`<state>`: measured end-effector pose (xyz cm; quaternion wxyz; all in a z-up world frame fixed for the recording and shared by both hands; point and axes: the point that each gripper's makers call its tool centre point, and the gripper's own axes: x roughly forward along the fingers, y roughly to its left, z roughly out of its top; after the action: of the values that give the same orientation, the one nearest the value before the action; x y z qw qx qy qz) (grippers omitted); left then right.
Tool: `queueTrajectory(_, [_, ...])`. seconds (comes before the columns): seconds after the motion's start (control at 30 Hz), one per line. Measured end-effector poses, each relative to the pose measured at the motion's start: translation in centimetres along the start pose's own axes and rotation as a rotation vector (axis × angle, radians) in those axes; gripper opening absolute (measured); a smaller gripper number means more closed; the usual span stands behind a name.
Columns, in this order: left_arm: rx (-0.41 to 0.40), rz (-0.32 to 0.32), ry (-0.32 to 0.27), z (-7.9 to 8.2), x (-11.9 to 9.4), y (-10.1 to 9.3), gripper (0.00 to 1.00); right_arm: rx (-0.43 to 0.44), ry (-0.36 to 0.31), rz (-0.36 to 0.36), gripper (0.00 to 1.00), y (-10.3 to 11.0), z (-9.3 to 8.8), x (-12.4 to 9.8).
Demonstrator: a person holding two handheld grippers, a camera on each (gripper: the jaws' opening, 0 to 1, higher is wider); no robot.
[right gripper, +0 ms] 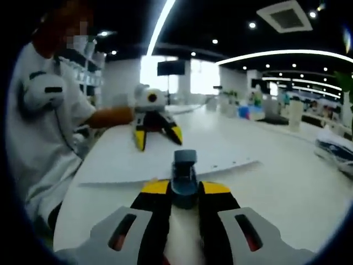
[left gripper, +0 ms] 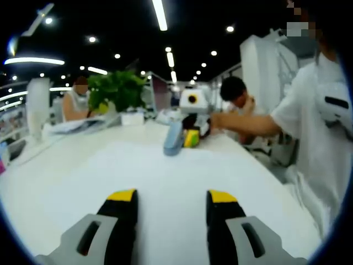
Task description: Pick up the paper insert the paper into the punch align the paper edges press the punch to punch holes
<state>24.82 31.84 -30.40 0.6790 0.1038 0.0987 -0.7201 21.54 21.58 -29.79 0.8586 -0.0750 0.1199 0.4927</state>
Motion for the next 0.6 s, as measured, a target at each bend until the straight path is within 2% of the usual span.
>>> queueTrajectory(0.6, [0.001,-0.001,0.0,0.1,0.0,0.0,0.51,-0.03,0.005,0.078,0.23,1.6,0.1,-0.3])
